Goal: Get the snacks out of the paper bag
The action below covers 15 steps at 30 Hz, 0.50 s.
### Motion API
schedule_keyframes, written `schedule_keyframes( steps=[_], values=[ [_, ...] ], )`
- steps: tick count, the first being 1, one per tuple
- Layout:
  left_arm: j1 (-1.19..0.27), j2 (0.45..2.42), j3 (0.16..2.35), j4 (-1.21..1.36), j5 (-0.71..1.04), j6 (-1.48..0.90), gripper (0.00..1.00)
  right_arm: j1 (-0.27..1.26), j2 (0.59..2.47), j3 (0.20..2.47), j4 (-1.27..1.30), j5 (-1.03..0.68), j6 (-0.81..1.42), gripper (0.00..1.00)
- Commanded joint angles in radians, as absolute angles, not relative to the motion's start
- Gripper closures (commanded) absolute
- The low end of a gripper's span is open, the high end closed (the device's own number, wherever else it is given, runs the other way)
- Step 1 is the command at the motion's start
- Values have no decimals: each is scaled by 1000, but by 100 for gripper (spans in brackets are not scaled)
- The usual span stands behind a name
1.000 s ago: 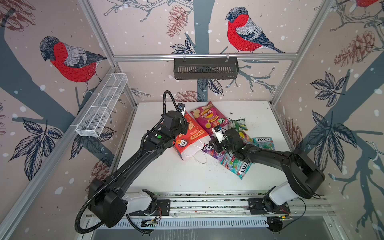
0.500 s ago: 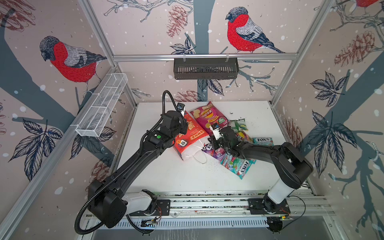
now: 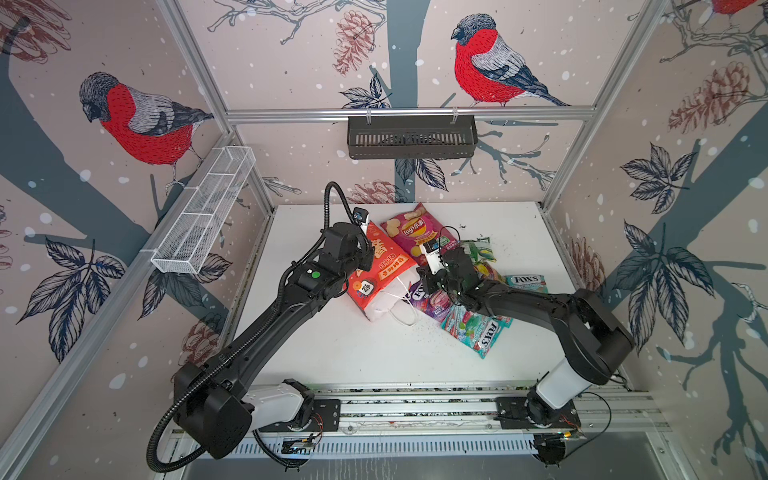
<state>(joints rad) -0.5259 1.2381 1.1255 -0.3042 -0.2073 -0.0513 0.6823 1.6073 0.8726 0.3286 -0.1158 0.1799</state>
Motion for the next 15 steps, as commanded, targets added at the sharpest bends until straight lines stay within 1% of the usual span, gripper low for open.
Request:
schedule_keyframes(
  steps=[1,5,10,13,15],
  values=[
    [-522,1227,1135,-320,-221,-35,70,692,1561,919,248,-103,167,100],
    [-522,1211,1141,-329,-215,-29,68,712,1515,1056,31,-48,155,100],
    [-526,1190,1153,-332,-156,-31,64,783,1494,1245,-212,141,138,100],
    [-543,1183,1168,-330,-119,-21,63,833,1484,1317,-278,239,115,100],
    [-561,1177,1177,-328,-125,-20,63,863,1471,1339,-287,271,100,100]
  ],
)
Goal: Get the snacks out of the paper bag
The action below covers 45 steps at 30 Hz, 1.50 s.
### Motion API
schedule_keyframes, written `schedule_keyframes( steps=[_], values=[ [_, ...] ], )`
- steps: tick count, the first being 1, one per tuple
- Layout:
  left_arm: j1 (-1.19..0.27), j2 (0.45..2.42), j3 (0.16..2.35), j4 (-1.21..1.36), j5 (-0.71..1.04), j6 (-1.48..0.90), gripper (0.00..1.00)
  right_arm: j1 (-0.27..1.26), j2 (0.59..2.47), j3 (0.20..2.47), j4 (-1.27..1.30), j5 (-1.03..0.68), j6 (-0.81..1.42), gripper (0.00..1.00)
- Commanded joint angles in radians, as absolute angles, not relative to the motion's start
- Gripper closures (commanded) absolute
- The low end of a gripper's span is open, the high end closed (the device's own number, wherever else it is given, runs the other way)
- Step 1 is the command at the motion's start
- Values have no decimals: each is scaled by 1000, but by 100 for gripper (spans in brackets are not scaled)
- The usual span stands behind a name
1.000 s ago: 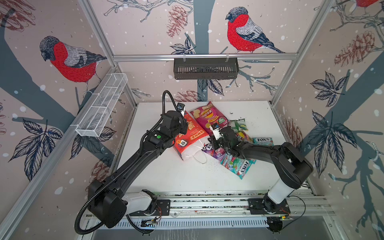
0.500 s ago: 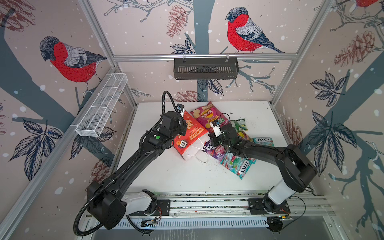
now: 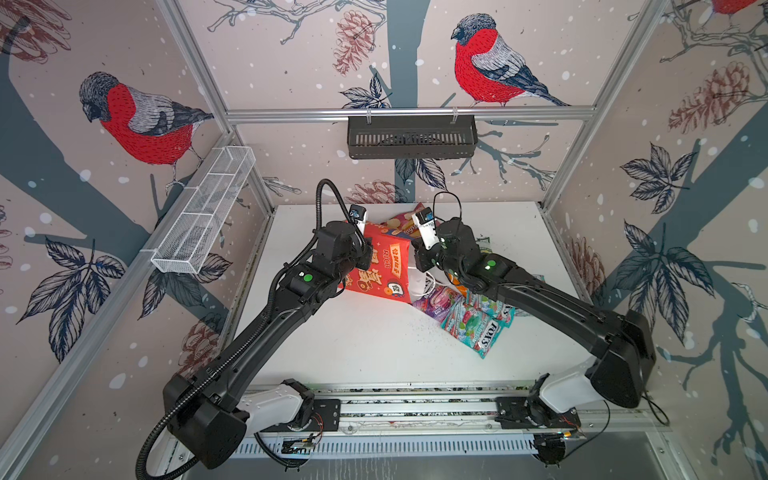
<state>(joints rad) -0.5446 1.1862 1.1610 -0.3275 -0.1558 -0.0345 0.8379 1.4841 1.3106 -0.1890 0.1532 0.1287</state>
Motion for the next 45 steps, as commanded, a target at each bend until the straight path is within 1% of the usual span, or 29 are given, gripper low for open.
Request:
schedule_keyframes(
  steps=[1,5,8,9,12,14,18,24,31,34,37,38,39,40,45],
  values=[
    [-569,1175,1184,-333,-126,-17,63,874,1464,1347,-286,281,94,100],
    [-578,1167,1198,-342,-149,-12,62,906,1447,1387,-304,296,56,100],
    [-571,1160,1182,-346,-257,-28,62,928,1437,1431,-355,310,-2,100],
    [-556,1159,1170,-344,-288,-40,62,934,1433,1443,-373,314,-22,100],
    [-492,1136,1112,-301,-300,-67,62,948,1435,1477,-422,318,-63,100],
    [-456,1107,1061,-226,-290,-72,62,962,1445,1499,-458,313,-95,100],
    [-391,1103,1008,-120,-198,-100,61,990,1490,1547,-516,303,-150,99],
    [-357,1187,981,-114,-134,-132,63,1029,1598,1613,-527,314,-195,99],
    [-258,1171,864,-58,-100,-187,63,1053,1710,1692,-513,343,-238,98],
    [-219,1177,842,-29,-63,-194,63,1045,1742,1712,-490,368,-245,89],
    [-203,1202,844,-23,-45,-194,64,1027,1769,1734,-467,364,-244,62],
    [-200,1209,843,-22,-43,-195,64,1021,1773,1739,-459,359,-244,58],
    [-197,1215,841,-15,-40,-197,64,1014,1778,1745,-446,353,-244,55],
    [-192,1220,837,-7,-36,-197,64,1007,1778,1749,-434,340,-241,54],
    [-171,1257,821,34,-9,-208,65,980,1774,1757,-366,275,-232,53]
  ],
)
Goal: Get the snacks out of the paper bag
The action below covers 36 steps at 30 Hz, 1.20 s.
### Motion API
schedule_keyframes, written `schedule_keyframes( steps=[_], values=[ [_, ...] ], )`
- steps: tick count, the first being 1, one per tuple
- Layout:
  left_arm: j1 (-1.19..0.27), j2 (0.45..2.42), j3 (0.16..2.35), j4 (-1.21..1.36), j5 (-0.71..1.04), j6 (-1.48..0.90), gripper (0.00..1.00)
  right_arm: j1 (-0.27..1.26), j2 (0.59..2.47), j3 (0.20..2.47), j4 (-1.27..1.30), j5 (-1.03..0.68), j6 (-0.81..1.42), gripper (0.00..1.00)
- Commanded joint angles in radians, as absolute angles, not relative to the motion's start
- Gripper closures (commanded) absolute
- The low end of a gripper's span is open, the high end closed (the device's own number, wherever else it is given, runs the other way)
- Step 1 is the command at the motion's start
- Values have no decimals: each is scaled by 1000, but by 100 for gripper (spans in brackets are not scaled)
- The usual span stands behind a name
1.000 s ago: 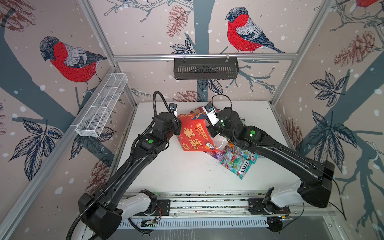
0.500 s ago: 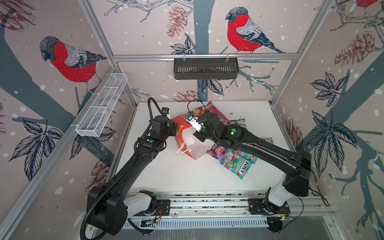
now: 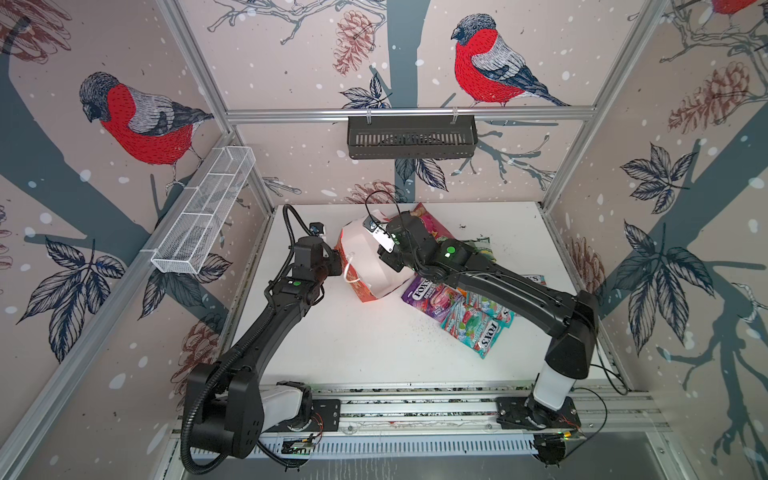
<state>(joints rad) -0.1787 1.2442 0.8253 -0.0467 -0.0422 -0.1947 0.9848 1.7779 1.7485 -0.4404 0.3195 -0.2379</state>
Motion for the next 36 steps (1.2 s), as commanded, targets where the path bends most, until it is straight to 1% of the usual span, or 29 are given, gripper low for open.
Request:
schedule_keyframes(
  steps=[1,5,9,17,23,29,32,36],
  values=[
    [-169,1266,819,39,-6,-209,65,977,1772,1756,-351,263,-230,53],
    [-164,1296,825,57,1,-212,65,969,1750,1748,-301,213,-229,52],
    [-161,1320,834,72,7,-210,65,958,1707,1709,-229,117,-222,50],
    [-160,1397,869,103,39,-221,67,885,1676,1679,-161,-36,-167,48],
    [-158,1443,892,104,55,-230,68,819,1666,1639,-62,-255,-132,48],
    [-159,1437,904,70,34,-221,69,778,1624,1573,85,-395,-99,48],
    [-154,1415,899,59,7,-217,68,773,1546,1468,220,-431,-92,47],
    [-133,1376,880,47,-7,-215,68,757,1424,1363,302,-399,-74,47]
  ],
)
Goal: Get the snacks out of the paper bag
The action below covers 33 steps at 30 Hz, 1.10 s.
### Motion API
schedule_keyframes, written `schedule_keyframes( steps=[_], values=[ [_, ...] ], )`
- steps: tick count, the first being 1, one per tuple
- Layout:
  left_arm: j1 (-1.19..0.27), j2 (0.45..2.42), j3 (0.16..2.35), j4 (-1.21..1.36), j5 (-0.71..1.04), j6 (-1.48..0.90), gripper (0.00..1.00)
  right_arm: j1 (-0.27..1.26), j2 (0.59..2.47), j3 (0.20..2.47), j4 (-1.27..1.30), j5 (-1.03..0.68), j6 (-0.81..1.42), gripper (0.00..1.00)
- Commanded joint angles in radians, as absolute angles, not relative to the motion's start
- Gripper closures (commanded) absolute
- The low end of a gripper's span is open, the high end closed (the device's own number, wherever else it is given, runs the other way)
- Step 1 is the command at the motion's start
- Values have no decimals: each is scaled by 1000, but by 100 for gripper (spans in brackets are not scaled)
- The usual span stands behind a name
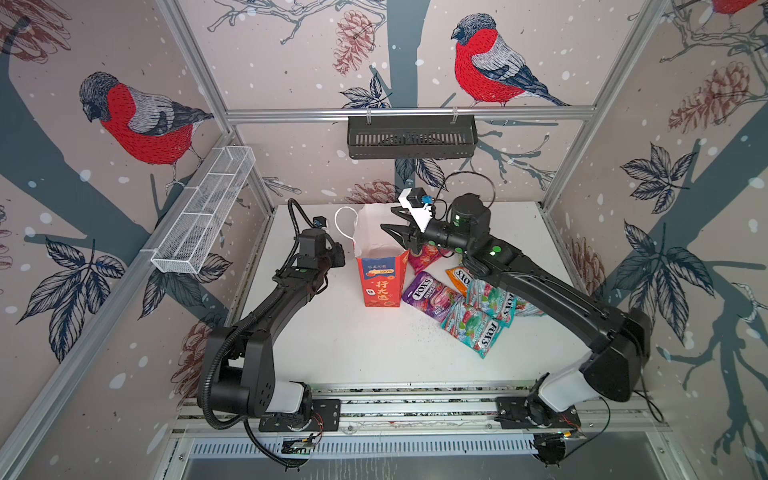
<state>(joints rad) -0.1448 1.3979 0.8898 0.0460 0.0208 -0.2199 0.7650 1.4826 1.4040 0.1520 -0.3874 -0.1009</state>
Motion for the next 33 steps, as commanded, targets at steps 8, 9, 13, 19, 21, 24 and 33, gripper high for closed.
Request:
schedule_keyframes(
  steps=[8,9,13,19,21,24,33],
  values=[
    [-120,1243,788,104,-100,-220,67,658,1095,1095,342,-195,-35,41],
    [-119,1228,772,122,-114,-224,66,635,1065,1068,324,-154,-20,40],
    [-119,1180,722,177,-149,-232,66,517,969,966,241,5,54,34],
    [-120,1090,632,301,-188,-215,63,275,928,783,148,108,203,30],
    [-120,1071,585,367,-206,-201,60,196,934,698,180,110,241,28],
    [-119,1070,528,457,-200,-186,57,100,955,598,232,100,296,28],
    [-120,1191,460,618,-232,-162,13,13,994,480,339,127,325,24]
  ],
)
